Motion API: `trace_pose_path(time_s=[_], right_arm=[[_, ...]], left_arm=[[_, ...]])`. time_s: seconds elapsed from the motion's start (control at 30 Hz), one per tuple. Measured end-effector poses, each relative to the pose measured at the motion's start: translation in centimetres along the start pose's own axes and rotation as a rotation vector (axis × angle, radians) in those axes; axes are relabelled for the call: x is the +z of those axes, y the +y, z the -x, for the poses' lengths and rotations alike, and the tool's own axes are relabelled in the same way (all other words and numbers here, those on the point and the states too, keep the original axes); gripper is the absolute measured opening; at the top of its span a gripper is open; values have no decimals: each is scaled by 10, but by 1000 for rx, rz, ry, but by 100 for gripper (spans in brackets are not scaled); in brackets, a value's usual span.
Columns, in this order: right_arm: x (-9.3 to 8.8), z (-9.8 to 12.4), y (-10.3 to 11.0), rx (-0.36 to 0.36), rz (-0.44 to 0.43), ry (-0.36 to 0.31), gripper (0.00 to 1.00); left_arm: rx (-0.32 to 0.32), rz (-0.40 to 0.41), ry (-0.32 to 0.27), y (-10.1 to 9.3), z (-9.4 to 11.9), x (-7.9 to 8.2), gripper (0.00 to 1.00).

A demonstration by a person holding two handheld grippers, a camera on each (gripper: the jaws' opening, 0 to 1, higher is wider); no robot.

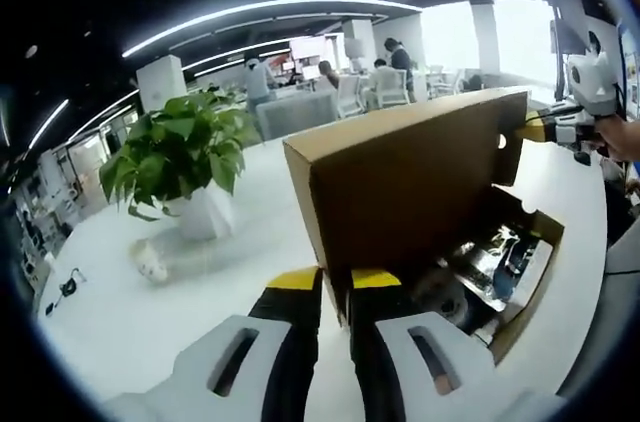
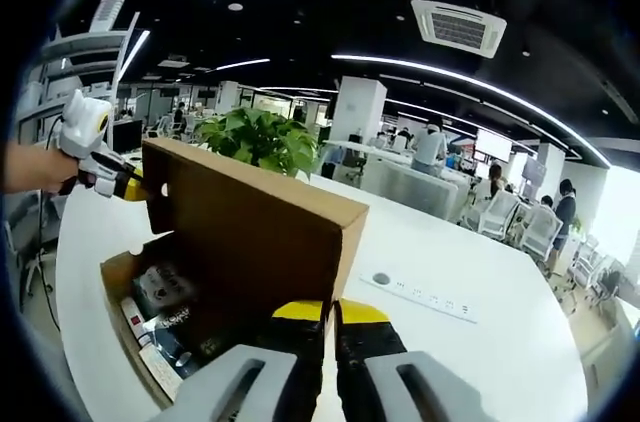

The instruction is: Operate the shoe box by opening the lid, removing the specified soft item, and placing it in the target area until the item is outside and the box remains undamaged.

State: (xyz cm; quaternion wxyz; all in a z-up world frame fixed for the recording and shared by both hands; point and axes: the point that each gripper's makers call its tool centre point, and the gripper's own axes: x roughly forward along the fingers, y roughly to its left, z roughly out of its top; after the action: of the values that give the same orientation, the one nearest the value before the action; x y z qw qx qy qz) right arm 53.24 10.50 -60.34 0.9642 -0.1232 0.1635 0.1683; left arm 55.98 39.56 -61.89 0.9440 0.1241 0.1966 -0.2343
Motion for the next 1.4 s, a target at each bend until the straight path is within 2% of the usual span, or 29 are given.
trace_pose_path(time_s=[0.27, 0.43, 0.97, 1.4], right_arm=[[1, -3, -2, 4, 2, 3, 0], [2, -5, -3, 5, -2, 6, 0], [3, -7, -5, 9, -13, 7, 0], [5, -11, -8, 13, -18, 14, 0]], left_arm=[[-4, 10, 21, -1, -6, -11, 8], [-4, 13, 52, -2, -12, -23, 8], [5, 19, 120, -2, -20, -47, 7], [13, 28, 142, -1, -25, -52, 5]])
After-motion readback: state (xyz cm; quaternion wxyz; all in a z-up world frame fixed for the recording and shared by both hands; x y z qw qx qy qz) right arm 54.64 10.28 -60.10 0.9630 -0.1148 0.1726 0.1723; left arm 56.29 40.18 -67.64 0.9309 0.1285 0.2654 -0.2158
